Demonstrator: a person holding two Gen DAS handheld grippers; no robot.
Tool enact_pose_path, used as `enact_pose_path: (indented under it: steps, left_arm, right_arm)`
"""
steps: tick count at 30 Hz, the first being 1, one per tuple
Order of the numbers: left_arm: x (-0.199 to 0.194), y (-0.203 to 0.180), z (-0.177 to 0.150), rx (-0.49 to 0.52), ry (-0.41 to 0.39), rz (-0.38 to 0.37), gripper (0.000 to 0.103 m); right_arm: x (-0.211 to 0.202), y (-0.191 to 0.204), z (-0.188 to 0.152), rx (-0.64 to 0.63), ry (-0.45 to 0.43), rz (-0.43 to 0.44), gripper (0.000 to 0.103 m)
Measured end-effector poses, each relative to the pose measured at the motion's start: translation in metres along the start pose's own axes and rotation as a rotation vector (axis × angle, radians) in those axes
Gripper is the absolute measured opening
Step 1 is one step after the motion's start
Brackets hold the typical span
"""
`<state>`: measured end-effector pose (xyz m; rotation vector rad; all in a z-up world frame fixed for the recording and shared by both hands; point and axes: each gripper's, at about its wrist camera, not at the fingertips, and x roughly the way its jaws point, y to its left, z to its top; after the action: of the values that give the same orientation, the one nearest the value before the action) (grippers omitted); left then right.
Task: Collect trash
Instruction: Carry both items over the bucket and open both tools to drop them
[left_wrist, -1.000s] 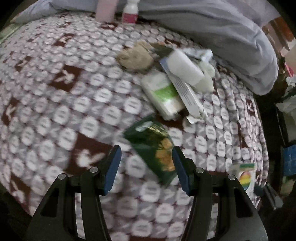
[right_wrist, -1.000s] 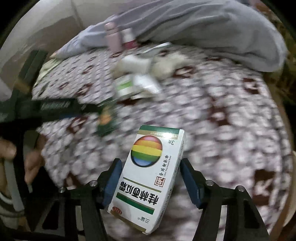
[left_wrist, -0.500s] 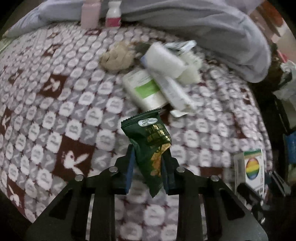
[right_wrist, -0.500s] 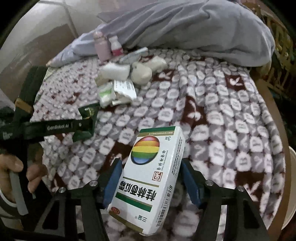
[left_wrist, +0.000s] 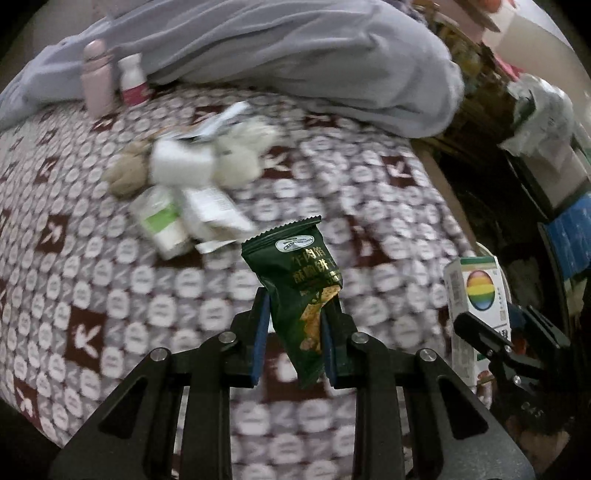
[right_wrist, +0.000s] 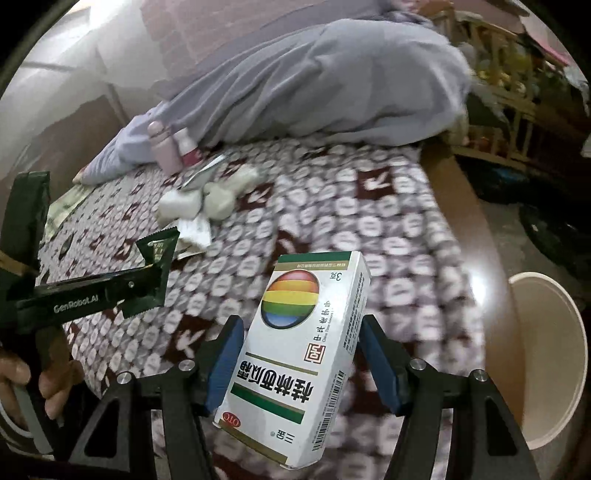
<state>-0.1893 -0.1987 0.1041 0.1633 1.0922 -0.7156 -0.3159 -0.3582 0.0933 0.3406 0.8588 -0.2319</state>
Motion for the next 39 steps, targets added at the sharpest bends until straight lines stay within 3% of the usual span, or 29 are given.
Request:
enact_pose_path:
  steps: [19,39]
  left_arm:
    - [0.024,-0.158,0.013,0.253,0.034,-0.117,0.023]
    - [0.078,-0.277,0.015,0.363,0.135,-0.267,0.023]
  right_arm:
    - [-0.064,-0.124,-0.020,0.186,-0.085,-0.173,0.063]
    - [-0.084,-0.232,-0.058,0.370,-0.060,-0.293,0.063]
